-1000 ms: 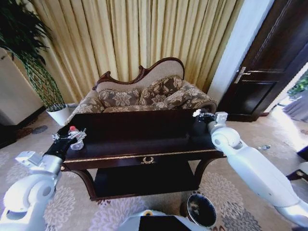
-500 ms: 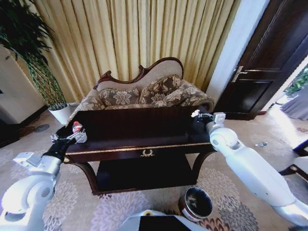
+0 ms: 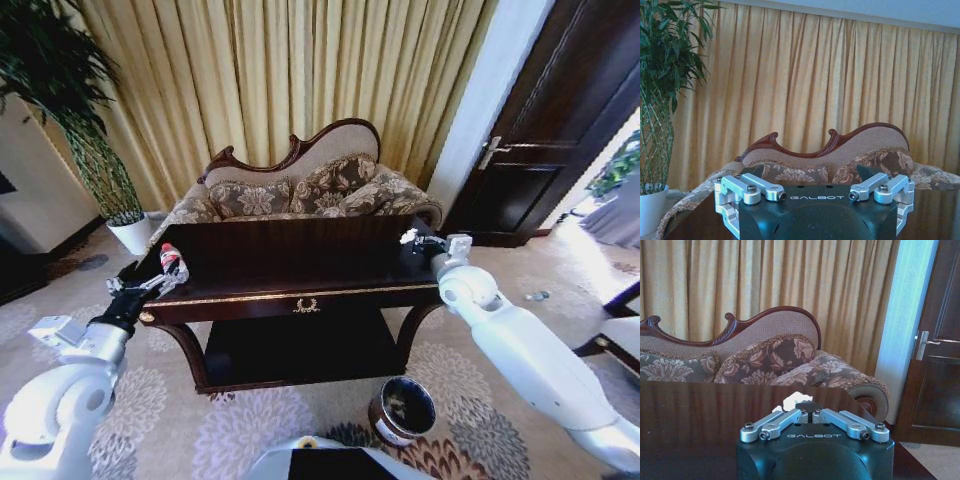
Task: Move to the front of the table and place the trash on the table into the trash bin.
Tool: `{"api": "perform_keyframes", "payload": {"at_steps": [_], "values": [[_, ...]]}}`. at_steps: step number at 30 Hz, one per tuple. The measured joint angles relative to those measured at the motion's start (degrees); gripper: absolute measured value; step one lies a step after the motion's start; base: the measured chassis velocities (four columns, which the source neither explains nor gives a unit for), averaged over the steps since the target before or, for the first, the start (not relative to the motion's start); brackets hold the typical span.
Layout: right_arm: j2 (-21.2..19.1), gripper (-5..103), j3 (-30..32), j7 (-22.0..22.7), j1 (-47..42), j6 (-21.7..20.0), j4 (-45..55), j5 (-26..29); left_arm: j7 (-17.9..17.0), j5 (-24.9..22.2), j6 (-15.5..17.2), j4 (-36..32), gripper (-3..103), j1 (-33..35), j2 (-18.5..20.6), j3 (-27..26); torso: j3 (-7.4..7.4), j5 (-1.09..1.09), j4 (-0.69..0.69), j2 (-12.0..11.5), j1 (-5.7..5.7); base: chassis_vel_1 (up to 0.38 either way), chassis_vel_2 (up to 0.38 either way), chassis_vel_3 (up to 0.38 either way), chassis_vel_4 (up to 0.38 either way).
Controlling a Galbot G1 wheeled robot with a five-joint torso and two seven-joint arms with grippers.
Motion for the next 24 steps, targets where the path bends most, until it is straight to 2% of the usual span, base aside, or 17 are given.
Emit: {"api": "perform_keyframes", "payload": {"at_steps": [24], "values": [[0.1, 0, 2.7, -0.7, -4.3, 0.2, 0.4, -1.2, 0.0, 0.2, 0.1, -0.6, 100, 0.0, 0.1, 1.1, 0.00, 0.00, 0.00, 0.0, 0.00, 0.103, -0.107, -0.108, 0.100]]}}
